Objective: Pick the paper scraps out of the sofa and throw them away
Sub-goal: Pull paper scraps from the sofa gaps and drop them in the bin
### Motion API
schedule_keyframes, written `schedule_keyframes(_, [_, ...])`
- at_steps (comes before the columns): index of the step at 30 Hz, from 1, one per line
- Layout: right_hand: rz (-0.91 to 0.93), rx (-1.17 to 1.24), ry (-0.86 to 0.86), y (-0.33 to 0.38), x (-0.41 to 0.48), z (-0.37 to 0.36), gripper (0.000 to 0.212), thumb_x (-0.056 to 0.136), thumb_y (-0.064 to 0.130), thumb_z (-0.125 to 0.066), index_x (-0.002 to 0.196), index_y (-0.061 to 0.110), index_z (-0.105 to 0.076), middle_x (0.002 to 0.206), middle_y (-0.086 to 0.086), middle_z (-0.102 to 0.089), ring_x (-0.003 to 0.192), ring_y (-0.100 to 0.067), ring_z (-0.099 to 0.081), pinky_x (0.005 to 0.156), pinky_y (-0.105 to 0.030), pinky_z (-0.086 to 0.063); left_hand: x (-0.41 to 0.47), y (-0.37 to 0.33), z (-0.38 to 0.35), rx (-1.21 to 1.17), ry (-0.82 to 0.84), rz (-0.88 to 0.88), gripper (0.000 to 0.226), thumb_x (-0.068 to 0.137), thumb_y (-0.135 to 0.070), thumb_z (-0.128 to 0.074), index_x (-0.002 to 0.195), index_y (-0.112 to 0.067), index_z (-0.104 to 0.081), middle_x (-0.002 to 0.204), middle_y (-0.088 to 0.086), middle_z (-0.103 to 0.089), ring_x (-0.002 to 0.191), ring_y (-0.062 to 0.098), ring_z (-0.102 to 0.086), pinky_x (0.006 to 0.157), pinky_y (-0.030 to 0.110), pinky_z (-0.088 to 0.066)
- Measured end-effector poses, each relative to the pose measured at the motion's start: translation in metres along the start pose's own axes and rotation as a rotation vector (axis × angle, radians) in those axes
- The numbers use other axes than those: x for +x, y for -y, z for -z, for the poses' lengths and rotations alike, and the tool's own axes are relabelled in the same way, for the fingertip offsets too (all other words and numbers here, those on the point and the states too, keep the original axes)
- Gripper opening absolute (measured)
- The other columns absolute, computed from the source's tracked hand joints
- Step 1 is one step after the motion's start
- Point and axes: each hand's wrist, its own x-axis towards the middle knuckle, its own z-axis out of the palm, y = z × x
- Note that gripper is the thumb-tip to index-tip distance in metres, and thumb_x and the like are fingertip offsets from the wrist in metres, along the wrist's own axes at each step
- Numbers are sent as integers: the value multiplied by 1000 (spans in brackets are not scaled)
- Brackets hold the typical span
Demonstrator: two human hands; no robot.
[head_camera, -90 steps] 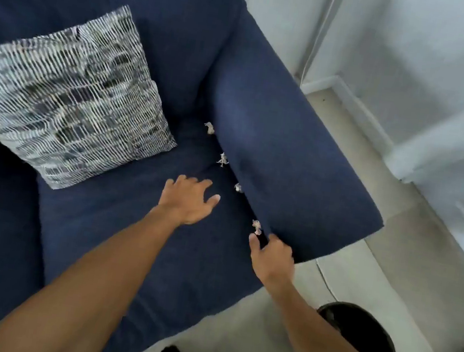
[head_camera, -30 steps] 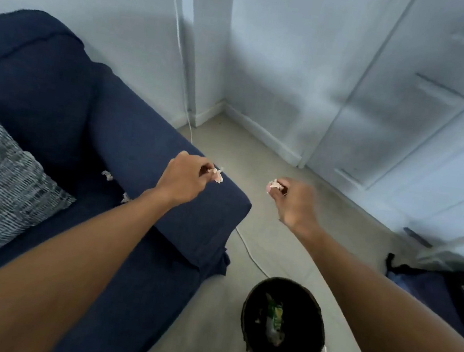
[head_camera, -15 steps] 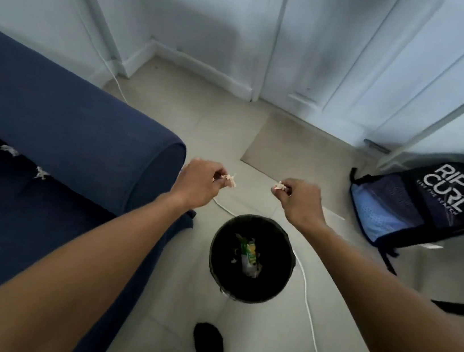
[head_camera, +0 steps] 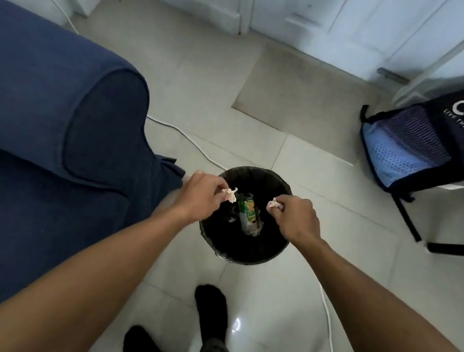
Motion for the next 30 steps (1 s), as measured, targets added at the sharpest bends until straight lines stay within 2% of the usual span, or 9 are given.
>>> schedule_keyframes(2, [-32,-25,70,-6,2,-10,33,87,47,-65,114,29,-65,111,-8,-67,107,-34,-61,81,-39,-52,-3,3,-10,10,14,10,17,92,-31,-67,105,-23,-75,91,-2,-70,103,24,-53,88,44,-48])
schedule_keyframes(4, [-79,-83,173,-11,3,-17,89,78,59,-70,151,27,-30,147,-10,-46,132,-38,-43,98,-49,-46,-4,5,-16,12,26,22,17,91,-31,-67,105,-24,-74,91,-3,-69,103,23,-53,88,44,-48])
schedule_keyframes(7, [-68,-148,196,-14,4,-21,123,68,69,-73,157,30,4,165,-10,-3,149,-40,-8,112,-60,-27,-3,5,-18,-9,29,40,16,91,-32,-68,105,-26,-74,93,-1,-69,103,23,-55,89,45,-51])
schedule_keyframes(11, [-8,-191,169,-14,10,-17,133,61,72,-77,156,32,7,166,-8,8,151,-36,7,116,-62,-14,1,0,-17,4,32,29,20,93,-33,-65,109,-24,-73,96,1,-69,107,23,-53,91,44,-49])
schedule_keyframes(14, [10,-205,170,-13,12,-13,137,57,73,-79,156,32,7,166,-7,9,151,-36,11,116,-63,-8,3,-3,-16,176,145,18,51,92,-54,-56,135,-28,-57,125,2,-65,126,28,-44,103,45,-39])
schedule_keyframes(16, [18,-217,168,-13,12,-10,139,54,75,-78,155,32,8,166,-7,10,150,-36,13,116,-64,-5,3,-2,-17,355,244,17,78,86,-72,-43,152,-34,-28,153,4,-39,140,32,-27,109,50,-26])
schedule_keyframes(18, [23,-222,163,-13,12,-7,140,53,79,-76,155,33,9,165,-7,12,150,-36,15,115,-65,-3,4,0,-17,410,269,29,90,81,-83,-30,155,-38,-7,165,6,-8,149,36,-6,115,56,-13])
schedule_keyframes(22, [38,-233,143,-10,13,3,140,51,88,-68,155,35,10,166,-6,13,150,-34,16,116,-65,-2,5,-1,-7,467,222,-17,93,77,-87,-13,155,-39,6,165,8,17,148,33,25,118,60,8])
schedule_keyframes(30, [114,-266,72,30,10,54,134,54,94,-56,156,35,7,166,-5,12,150,-32,17,117,-64,-1,4,-23,60,484,63,-38,88,82,-84,-11,155,-38,6,164,6,20,145,30,33,117,57,15])
